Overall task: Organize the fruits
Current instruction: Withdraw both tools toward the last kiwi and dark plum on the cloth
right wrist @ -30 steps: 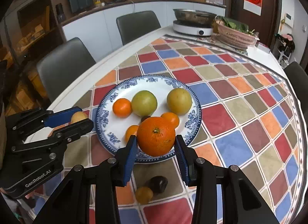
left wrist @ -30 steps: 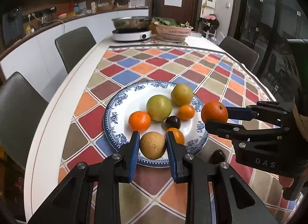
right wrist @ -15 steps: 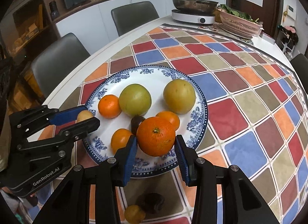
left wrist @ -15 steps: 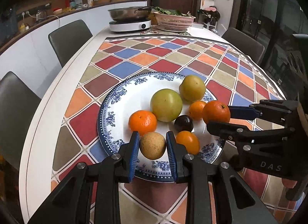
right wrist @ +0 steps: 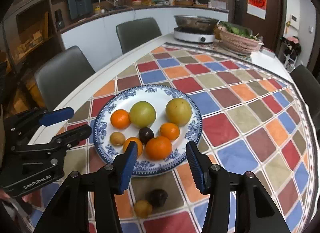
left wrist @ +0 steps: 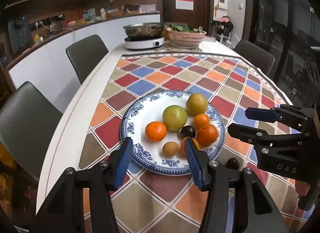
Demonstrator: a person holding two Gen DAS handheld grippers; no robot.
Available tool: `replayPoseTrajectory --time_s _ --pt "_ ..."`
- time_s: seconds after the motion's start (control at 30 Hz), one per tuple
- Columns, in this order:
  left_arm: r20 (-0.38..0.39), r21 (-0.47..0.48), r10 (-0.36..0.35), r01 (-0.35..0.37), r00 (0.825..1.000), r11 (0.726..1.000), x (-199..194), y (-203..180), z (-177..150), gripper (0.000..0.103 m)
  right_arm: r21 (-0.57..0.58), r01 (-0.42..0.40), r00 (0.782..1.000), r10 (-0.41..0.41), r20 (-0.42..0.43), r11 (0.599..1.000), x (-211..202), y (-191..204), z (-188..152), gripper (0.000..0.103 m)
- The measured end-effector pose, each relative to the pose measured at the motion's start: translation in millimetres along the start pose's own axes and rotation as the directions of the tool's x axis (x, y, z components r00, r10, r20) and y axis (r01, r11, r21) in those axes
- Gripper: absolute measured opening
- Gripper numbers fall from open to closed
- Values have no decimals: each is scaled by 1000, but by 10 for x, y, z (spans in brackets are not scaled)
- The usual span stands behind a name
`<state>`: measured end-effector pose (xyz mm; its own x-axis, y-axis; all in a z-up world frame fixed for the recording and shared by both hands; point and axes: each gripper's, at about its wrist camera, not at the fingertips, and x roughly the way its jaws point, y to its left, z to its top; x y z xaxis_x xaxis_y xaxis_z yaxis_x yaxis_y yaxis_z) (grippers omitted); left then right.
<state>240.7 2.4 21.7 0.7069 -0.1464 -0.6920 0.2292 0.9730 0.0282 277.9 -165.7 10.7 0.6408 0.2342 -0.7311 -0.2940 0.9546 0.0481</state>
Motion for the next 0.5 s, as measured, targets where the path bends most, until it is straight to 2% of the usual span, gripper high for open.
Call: replayPoseTrajectory --time_s 0.27,0.5 --pt "48 12 0 -1 999 1000 -414 -192 -128 57 -5 19 998 -19 64 1000 -445 36 -166 51" --pt "47 20 -19 18 999 1000 -530 -382 -302 58 -5 54 994 -53 92 999 -719 6 -393 51"
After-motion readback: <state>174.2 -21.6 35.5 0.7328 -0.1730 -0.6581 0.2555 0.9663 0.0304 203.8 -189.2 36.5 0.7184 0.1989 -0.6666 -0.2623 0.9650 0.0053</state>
